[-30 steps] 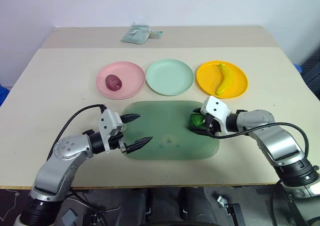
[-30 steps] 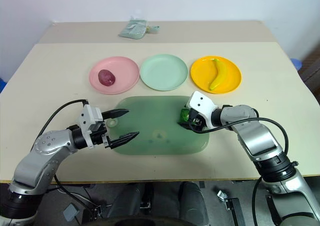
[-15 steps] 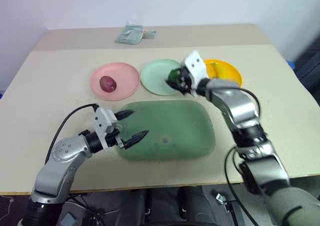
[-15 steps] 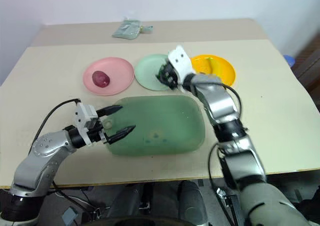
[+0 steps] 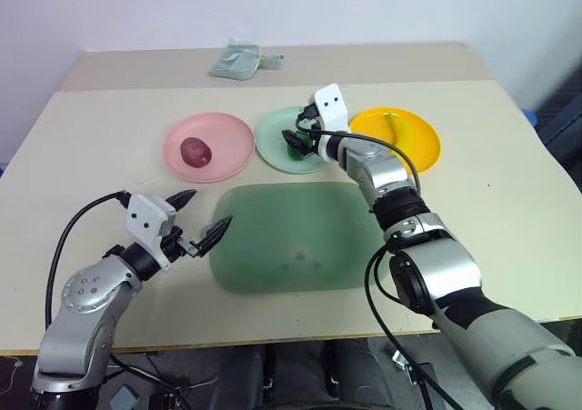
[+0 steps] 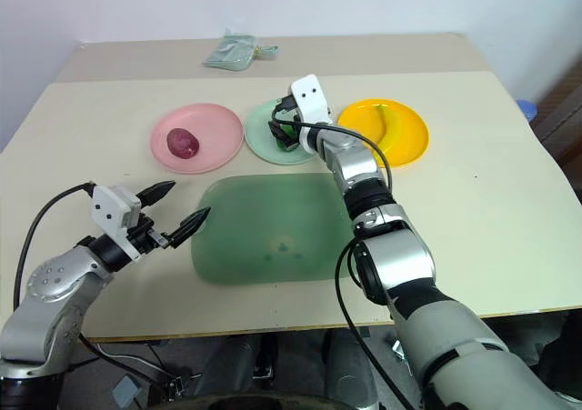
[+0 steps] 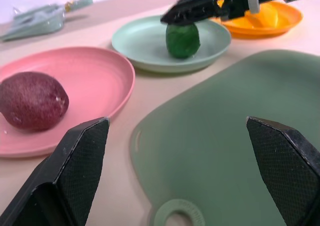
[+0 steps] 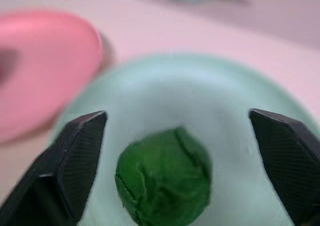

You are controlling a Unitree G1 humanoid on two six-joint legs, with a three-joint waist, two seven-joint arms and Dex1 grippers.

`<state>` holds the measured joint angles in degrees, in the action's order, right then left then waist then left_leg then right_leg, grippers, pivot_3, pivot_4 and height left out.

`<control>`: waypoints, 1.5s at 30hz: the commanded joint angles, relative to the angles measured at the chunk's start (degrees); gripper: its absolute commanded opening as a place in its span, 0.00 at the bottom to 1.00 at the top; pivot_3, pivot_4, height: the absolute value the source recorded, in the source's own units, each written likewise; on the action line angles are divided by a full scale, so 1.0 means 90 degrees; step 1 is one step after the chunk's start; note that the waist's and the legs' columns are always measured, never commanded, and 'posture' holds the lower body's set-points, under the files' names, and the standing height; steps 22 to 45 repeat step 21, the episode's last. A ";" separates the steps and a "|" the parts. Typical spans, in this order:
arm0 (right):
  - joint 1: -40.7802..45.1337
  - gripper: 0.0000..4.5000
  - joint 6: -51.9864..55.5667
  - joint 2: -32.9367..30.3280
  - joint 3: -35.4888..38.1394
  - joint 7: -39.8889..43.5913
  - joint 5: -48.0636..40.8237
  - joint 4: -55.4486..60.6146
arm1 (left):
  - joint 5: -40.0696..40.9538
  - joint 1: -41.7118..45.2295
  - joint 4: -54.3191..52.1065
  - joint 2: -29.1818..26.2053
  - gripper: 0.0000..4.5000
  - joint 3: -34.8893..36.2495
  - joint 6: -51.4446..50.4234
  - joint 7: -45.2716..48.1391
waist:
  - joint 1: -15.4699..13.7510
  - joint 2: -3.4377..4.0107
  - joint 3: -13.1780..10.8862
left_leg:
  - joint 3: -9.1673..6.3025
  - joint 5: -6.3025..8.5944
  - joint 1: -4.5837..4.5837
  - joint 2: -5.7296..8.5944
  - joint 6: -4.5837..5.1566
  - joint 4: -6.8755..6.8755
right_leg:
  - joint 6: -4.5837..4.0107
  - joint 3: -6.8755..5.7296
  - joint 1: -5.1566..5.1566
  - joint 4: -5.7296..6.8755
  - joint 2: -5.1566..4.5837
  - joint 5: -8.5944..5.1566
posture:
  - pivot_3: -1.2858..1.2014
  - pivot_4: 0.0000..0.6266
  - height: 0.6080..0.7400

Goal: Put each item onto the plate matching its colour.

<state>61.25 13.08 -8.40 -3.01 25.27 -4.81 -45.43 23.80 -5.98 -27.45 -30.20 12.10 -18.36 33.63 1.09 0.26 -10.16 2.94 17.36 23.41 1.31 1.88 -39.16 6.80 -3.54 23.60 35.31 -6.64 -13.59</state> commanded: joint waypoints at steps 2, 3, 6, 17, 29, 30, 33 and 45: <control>-0.1102 0.99 -0.0375 -0.0943 0.0115 0.1432 -0.0462 0.2408 | 0.0038 -0.0135 -0.0170 -0.0053 1.00 0.0291 0.0084 -0.0054 | -0.0055 -0.0001 0.0001 | -0.0005 0.0001 0.0001 0.0003 0.0001 -0.0002 | 0.0001 -0.0001 -0.0006 -0.0004 -0.0002 0.0000 | 0.52 0.24 1.00; -0.1421 0.99 -0.0167 -0.1255 0.0187 0.1822 -0.0672 0.2919 | 0.0029 -0.0161 -0.0120 -0.0089 1.00 0.0357 0.0094 -0.0041 | -0.0064 -0.0002 0.0001 | -0.0007 0.0001 0.0000 0.0003 0.0002 -0.0003 | 0.0001 -0.0003 -0.0008 -0.0005 -0.0004 0.0000 | 0.52 0.24 1.00; -0.2335 0.99 0.0195 -0.2197 0.0469 0.2618 -0.1117 0.3958 | 0.0009 -0.0288 0.0111 -0.0228 1.00 0.0637 0.0172 0.0052 | -0.0045 -0.0002 0.0001 | -0.0007 0.0002 -0.0002 0.0002 0.0003 -0.0006 | 0.0001 -0.0003 -0.0013 -0.0008 -0.0004 0.0001 | 0.52 0.24 1.00; -0.4825 0.99 0.0500 -0.4139 0.1627 0.3721 -0.1701 0.4429 | -0.0042 -0.1229 0.0578 -0.0387 1.00 0.1833 0.0379 0.0074 | -0.0038 -0.0003 0.0002 | 0.0012 0.0007 -0.0017 -0.0006 0.0013 -0.0007 | 0.0000 0.0006 -0.0015 -0.0018 -0.0016 0.0000 | 0.52 0.24 1.00; -0.4777 0.99 0.0501 -0.4026 0.1545 0.3772 -0.1787 0.4364 | -0.0033 -0.1336 0.0425 -0.0307 1.00 0.1795 0.0337 -0.0056 | -0.0050 -0.0003 0.0002 | 0.0012 0.0009 -0.0017 -0.0006 0.0015 -0.0010 | -0.0001 0.0014 -0.0015 -0.0019 -0.0024 0.0000 | 0.52 0.24 1.00; -0.4777 0.99 0.0501 -0.4026 0.1545 0.3772 -0.1787 0.4364 | -0.0033 -0.1336 0.0425 -0.0307 1.00 0.1795 0.0337 -0.0056 | -0.0050 -0.0003 0.0002 | 0.0012 0.0009 -0.0017 -0.0006 0.0015 -0.0010 | -0.0001 0.0014 -0.0015 -0.0019 -0.0024 0.0000 | 0.52 0.24 1.00; -0.4777 0.99 0.0501 -0.4026 0.1545 0.3772 -0.1787 0.4364 | -0.0033 -0.1336 0.0425 -0.0307 1.00 0.1795 0.0337 -0.0056 | -0.0050 -0.0003 0.0002 | 0.0012 0.0009 -0.0017 -0.0006 0.0015 -0.0010 | -0.0001 0.0014 -0.0015 -0.0019 -0.0024 0.0000 | 0.52 0.24 1.00; -0.4777 0.99 0.0501 -0.4026 0.1545 0.3772 -0.1787 0.4364 | -0.0033 -0.1336 0.0425 -0.0307 1.00 0.1795 0.0337 -0.0056 | -0.0050 -0.0003 0.0002 | 0.0012 0.0009 -0.0017 -0.0006 0.0015 -0.0010 | -0.0001 0.0014 -0.0015 -0.0019 -0.0024 0.0000 | 0.52 0.24 1.00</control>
